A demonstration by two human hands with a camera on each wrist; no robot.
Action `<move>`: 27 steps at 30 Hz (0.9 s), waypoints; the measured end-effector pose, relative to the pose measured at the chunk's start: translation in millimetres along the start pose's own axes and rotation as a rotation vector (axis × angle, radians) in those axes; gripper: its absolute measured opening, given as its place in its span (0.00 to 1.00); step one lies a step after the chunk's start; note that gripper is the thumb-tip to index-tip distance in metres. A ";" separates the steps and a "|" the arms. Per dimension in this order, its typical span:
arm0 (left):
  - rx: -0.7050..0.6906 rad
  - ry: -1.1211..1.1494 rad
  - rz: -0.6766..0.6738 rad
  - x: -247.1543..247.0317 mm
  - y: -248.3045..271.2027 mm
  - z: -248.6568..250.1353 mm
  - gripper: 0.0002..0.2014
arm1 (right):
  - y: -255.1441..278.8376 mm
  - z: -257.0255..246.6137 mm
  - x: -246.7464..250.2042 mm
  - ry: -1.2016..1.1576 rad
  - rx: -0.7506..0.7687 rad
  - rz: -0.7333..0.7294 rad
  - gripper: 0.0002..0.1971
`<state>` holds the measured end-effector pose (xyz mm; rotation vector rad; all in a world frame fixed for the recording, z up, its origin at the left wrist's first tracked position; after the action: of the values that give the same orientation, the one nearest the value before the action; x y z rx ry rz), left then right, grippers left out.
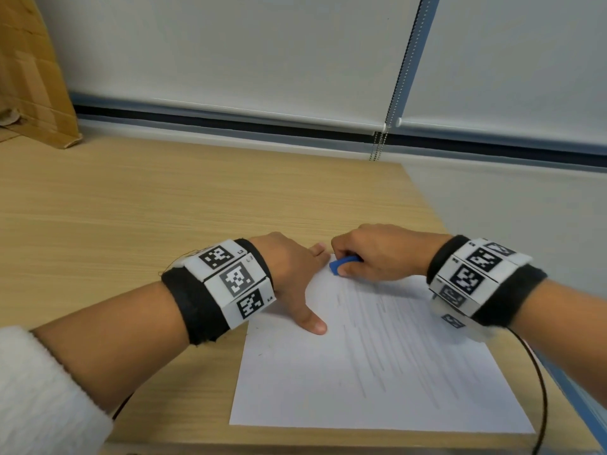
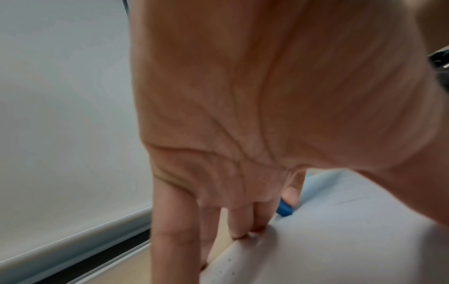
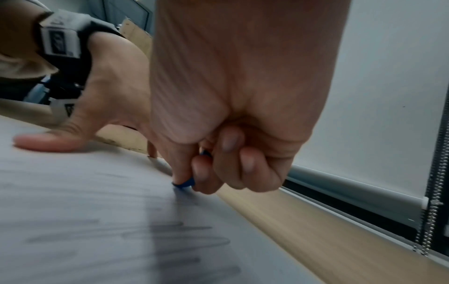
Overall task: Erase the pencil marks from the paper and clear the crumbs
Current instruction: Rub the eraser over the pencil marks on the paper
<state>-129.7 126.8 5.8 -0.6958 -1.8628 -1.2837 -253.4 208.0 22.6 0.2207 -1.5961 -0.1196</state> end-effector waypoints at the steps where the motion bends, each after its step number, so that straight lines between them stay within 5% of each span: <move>1: 0.000 -0.005 0.001 0.1 0.3 -0.4 0.61 | -0.4 0.4 -0.4 -0.007 -0.004 0.021 0.15; 6: -0.011 -0.013 -0.003 -0.5 -2.1 -1.0 0.62 | 22.9 -18.3 -8.7 -0.178 0.082 -0.221 0.12; 12: 0.003 0.005 0.018 -1.4 -1.3 -1.9 0.62 | 2.9 -3.7 0.9 -0.091 0.018 -0.038 0.11; 17: -0.001 -0.004 0.010 -3.4 -5.6 -1.3 0.63 | 21.3 -21.3 -8.2 -0.162 0.085 -0.202 0.09; 23: 0.015 0.003 0.007 -1.7 -2.9 -1.2 0.62 | 0.3 -6.0 2.8 -0.001 -0.029 -0.016 0.10; 27: 0.012 -0.002 0.003 -5.0 -8.1 -2.7 0.65 | 16.5 -23.6 -1.8 0.007 0.040 -0.218 0.11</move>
<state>-132.3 121.3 -2.0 -0.6931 -1.8690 -1.2697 -230.9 225.9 25.4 0.4260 -1.5648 -0.2555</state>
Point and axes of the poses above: each hand's wrist, its own y-axis away from the middle knuckle, its own x-axis out of the back of the hand, z = x × y, the point moved 2 cm from there along -y, towards the middle knuckle, and after that the axes turned 2 degrees about x, right-handed, at the moved point
